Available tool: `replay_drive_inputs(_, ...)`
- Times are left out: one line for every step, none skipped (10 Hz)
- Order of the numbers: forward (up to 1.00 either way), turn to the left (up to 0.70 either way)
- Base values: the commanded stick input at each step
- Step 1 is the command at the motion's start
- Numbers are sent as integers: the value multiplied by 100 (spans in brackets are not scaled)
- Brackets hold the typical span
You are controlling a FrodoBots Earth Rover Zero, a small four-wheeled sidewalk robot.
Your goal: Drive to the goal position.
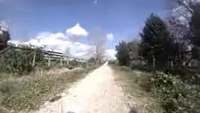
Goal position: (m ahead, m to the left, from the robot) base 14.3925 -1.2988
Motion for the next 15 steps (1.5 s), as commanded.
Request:
replay_drive_inputs(70, 0)
replay_drive_inputs(70, 0)
replay_drive_inputs(70, 0)
replay_drive_inputs(70, -1)
replay_drive_inputs(70, -3)
replay_drive_inputs(70, -32)
replay_drive_inputs(70, -14)
replay_drive_inputs(70, 0)
replay_drive_inputs(70, 0)
replay_drive_inputs(70, 0)
replay_drive_inputs(70, 0)
replay_drive_inputs(70, 0)
replay_drive_inputs(70, 0)
replay_drive_inputs(70, 0)
replay_drive_inputs(70, 0)
